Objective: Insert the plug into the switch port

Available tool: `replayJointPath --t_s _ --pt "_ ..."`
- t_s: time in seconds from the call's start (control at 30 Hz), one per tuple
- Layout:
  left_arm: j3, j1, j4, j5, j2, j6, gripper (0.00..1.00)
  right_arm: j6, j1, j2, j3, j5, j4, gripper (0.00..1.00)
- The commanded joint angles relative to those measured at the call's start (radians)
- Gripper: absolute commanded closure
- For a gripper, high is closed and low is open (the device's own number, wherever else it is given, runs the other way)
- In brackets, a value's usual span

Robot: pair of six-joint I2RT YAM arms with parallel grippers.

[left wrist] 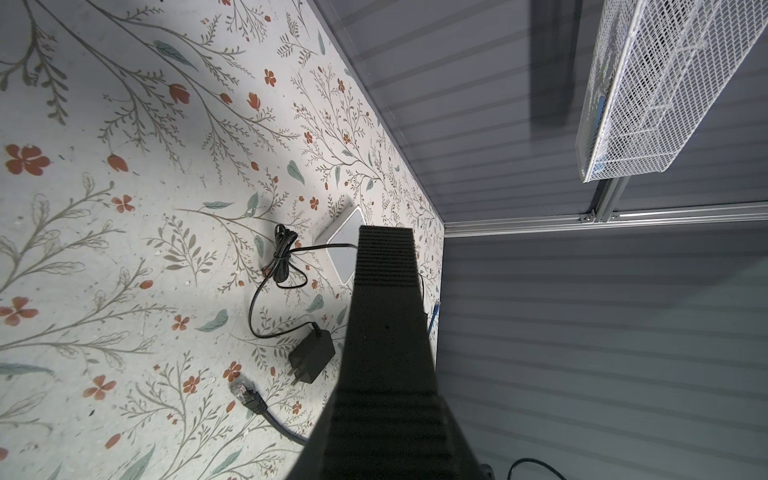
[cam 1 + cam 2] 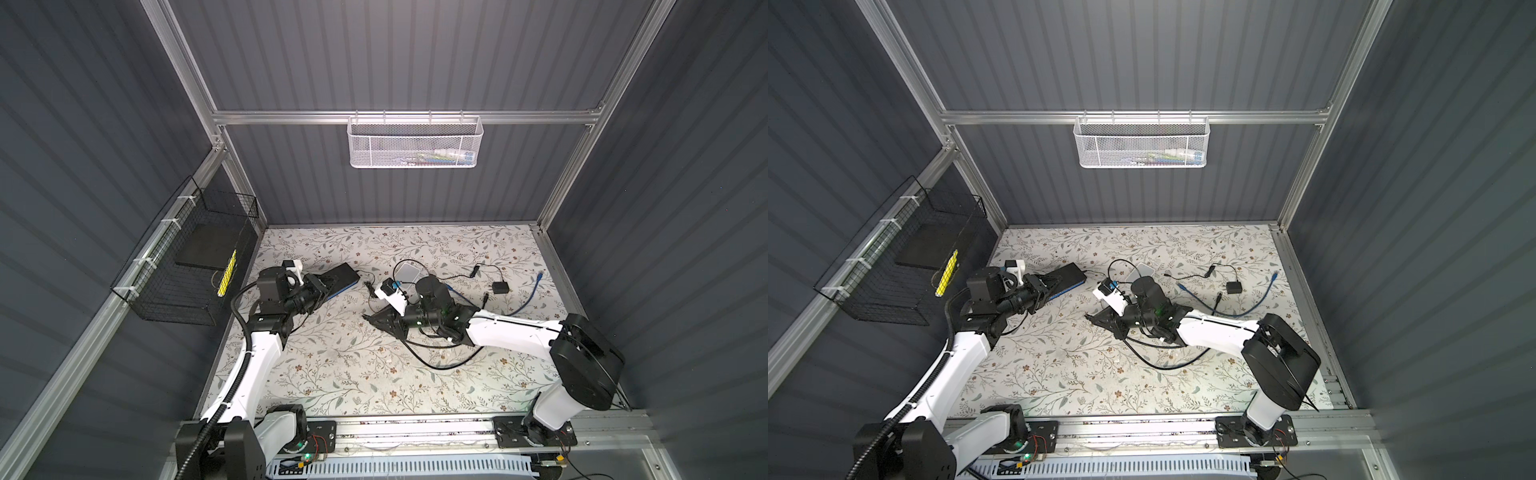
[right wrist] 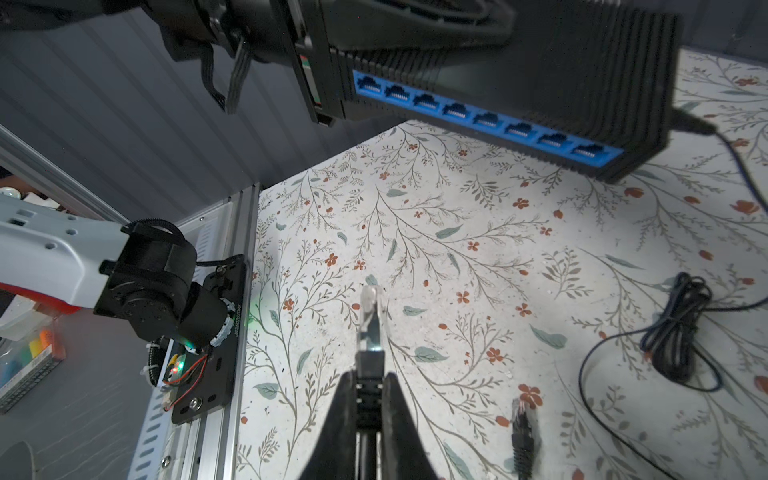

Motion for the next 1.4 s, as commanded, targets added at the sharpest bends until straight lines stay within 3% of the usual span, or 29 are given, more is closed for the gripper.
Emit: replayJointPath --t_s 0.0,0.1,0.23,0.5,0.87,1.13,1.37 --pt "0.027 0.005 0.041 0.034 -0.019 -0.011 1.0 0.045 -0.016 -0.03 -0.016 -0.057 0.062 0.98" --pt "0.034 0.006 0.037 0.037 -0.019 -0.01 1.0 0.091 -0.036 -0.049 -0.039 -0.089 0.122 0.98" --pt "0.039 0.006 0.03 0.036 -0.022 -0.008 1.0 0.058 -0.035 -0.074 -0.044 -0.05 0.099 0.98" --pt "0.034 0.006 0.03 0.036 -0.023 -0.013 1.0 -0.175 0.023 -0.152 -0.052 0.295 -0.035 0.98" --pt "0.029 0.004 0.038 0.031 -0.044 -0.038 1.0 -0.461 0.147 -0.181 -0.078 0.627 -0.004 1.0" --pt "0.025 0.004 0.029 0.024 -0.059 -0.042 1.0 -0.599 0.22 -0.162 -0.07 0.75 0.01 1.0" --pt "0.026 0.004 0.025 0.023 -0.062 -0.042 1.0 -0.597 0.226 -0.161 -0.078 0.757 0.026 1.0"
